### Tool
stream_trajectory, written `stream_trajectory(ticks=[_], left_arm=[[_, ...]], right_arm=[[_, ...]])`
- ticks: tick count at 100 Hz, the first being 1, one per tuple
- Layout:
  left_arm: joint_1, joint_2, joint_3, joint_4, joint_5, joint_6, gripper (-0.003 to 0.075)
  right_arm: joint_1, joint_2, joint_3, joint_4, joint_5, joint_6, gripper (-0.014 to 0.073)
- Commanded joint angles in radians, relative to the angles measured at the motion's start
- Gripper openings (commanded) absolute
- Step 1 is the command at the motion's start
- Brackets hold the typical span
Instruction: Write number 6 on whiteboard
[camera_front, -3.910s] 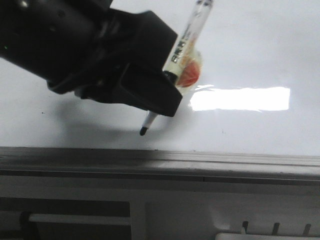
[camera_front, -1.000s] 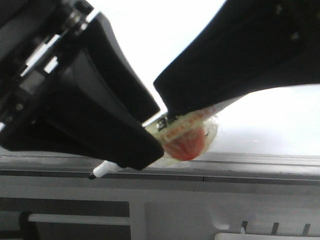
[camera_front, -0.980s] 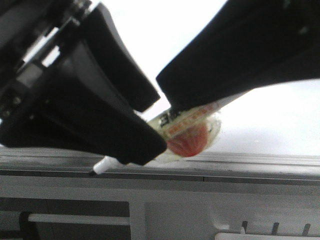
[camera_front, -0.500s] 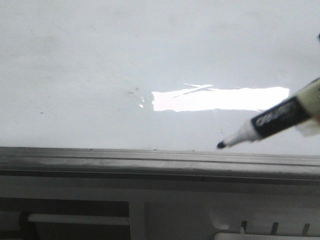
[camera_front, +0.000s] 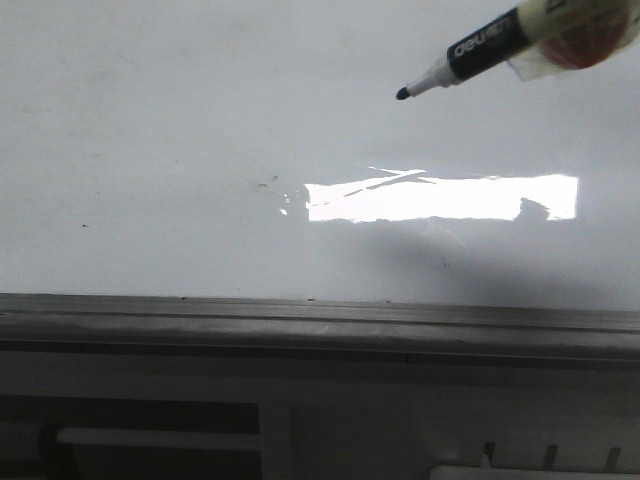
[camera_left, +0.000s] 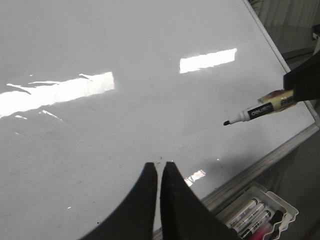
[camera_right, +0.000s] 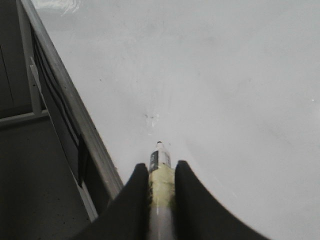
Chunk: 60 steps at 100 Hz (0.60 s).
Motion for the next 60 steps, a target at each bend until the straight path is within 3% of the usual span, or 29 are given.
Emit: stream_trajectory(ticks=[1, 23, 60], left_arm=[[0.003, 0.004, -0.027, -0.026, -0.051, -0.011, -0.0019], [0.003, 0.004, -0.027, -0.028, -0.040, -0.011, -0.0019], [0.003, 0.004, -0.027, -0.028, -0.040, -0.011, -0.0019]], right_arm=[[-0.042, 0.043, -0.060, -0.012, -0.111, 0.030, -0.0052], [-0.155, 0.106, -0.144, -0.012, -0.085, 0.092, -0.0052], [-0.167, 0.182, -0.148, -0.012, -0.077, 0.111, -0.0051]])
